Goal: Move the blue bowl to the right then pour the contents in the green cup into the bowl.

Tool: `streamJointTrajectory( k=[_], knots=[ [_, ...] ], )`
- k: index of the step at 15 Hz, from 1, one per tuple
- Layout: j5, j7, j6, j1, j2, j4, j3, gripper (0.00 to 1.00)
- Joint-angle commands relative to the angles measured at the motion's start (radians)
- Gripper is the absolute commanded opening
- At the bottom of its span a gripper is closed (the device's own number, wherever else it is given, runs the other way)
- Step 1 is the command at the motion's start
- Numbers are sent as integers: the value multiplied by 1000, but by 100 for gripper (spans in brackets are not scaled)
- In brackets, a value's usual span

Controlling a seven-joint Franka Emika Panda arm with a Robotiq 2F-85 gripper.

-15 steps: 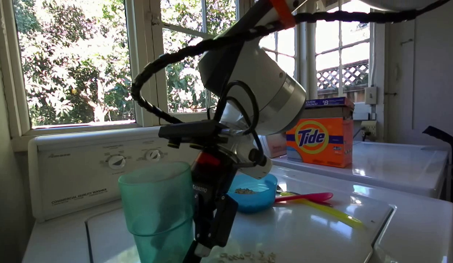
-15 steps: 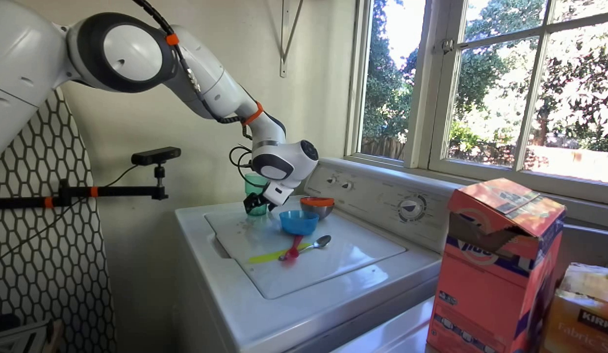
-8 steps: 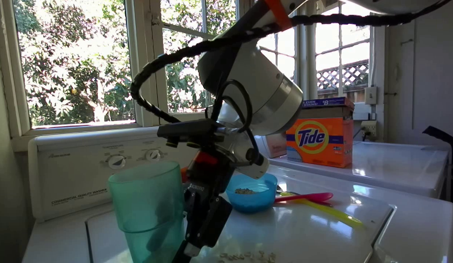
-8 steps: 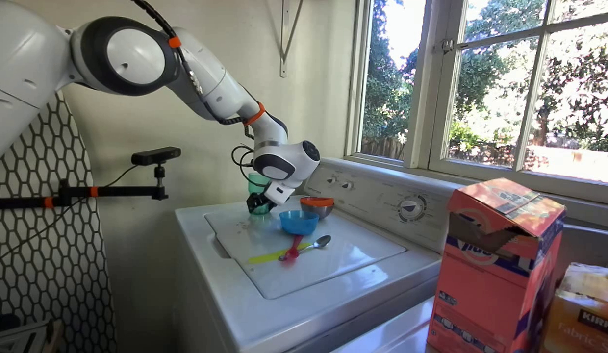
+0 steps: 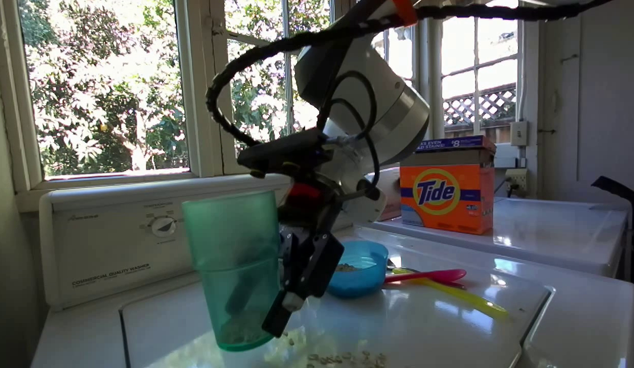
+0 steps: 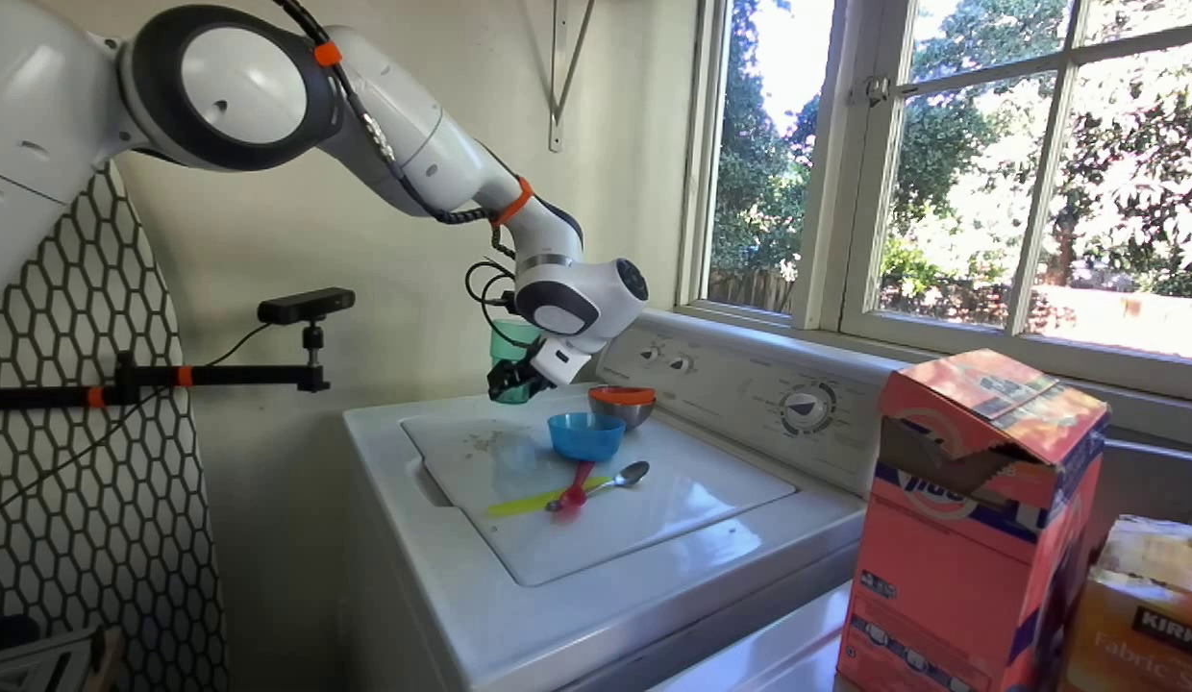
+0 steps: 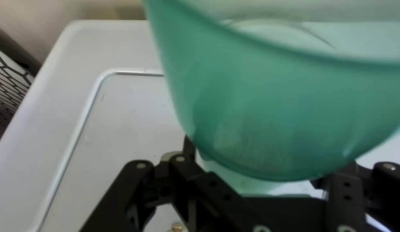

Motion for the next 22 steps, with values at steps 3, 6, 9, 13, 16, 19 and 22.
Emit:
streamJointTrajectory(
  k=[3,6,9,13,16,19,22],
  knots=[
    [-74,-22,-193,-31,-118,-12,-29,50],
    [-177,-44,-270,-28,-186,-21,-52,50],
    [-348,-36,-213,-12,-233,-30,-73,50],
    [-561,-17,-160,-5,-260,-36,-81,50],
    [-701,29,-51,10,-258,-46,-86,50],
    [-839,135,58,35,-237,-42,-94,50],
    [-1006,255,121,66,-225,-35,-110,50]
  ],
)
